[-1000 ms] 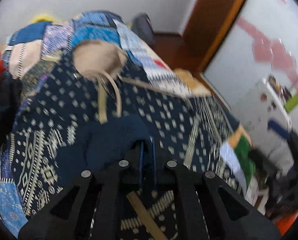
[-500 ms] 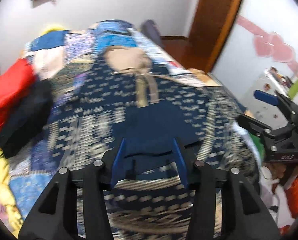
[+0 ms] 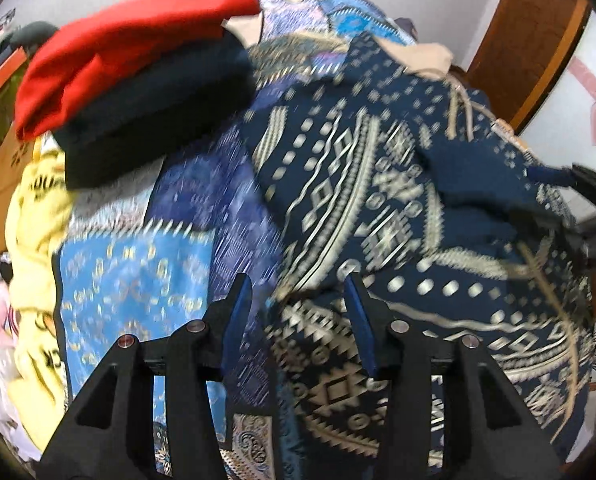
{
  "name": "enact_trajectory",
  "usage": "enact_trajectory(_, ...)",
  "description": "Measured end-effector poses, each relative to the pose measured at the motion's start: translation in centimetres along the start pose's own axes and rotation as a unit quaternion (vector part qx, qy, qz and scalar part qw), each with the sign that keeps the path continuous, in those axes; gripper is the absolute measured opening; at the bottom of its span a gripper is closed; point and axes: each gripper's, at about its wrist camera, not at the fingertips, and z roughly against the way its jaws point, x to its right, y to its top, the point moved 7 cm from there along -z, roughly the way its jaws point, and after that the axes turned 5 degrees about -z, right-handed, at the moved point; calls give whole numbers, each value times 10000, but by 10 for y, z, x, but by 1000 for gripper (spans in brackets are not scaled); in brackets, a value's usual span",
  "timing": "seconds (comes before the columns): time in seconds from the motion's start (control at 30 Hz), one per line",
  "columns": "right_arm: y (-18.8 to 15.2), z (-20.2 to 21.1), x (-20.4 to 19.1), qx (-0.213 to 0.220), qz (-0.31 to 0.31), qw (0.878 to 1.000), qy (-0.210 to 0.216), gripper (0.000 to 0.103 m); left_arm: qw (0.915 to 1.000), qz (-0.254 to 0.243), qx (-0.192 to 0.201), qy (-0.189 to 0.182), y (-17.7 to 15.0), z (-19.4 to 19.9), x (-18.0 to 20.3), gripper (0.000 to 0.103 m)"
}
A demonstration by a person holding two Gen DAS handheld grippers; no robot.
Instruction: Fold large clothes
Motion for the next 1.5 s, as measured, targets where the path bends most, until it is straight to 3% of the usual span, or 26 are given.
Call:
enact_trajectory(0.13, 3, -24, -7, -401, -70, 9989, 239, 81, 9993, 237, -259, -84, -17, -23, -9, 47)
enact_trajectory(0.2, 2, -33, -11, -544, -47, 9981, 302, 68, 9989, 335, -314, -88, -20, -30, -11, 47)
enact_trajectory(0.37, 3, -35, -23, -343, 307, 9986, 259, 65, 9978, 571, -293, -172, -18, -39, -10, 47)
enact_trajectory(0.47, 5, -33, -23, -203, 304, 9989, 284, 47, 9979, 601, -209, -87, -14, -38, -9, 47)
enact_trajectory(0.53, 11, -31, -16, -91, 266, 9996, 31, 12, 9978, 631, -185, -57, -10, -38, -8, 47)
enact_trajectory(0.67, 20, -14, 3, 209, -79, 9997, 123, 10, 9971, 734, -187, -74, -7, -40, -8, 47)
enact_trajectory(1.0, 39, 77, 82, 1539, -898, 9828, -482, 10, 9972, 730, -182, 41, -5, -36, -6, 47)
enact_trajectory(1.27, 12, 86, 139, 1465, -1649, 9732, -648, 10, 9959, 871, -208, 104, -4, -38, -7, 47)
enact_trajectory(1.5, -33, 70, 182, 982, -2089, 9679, -994, 10, 9961, 824, -240, 216, -5, -37, -8, 47)
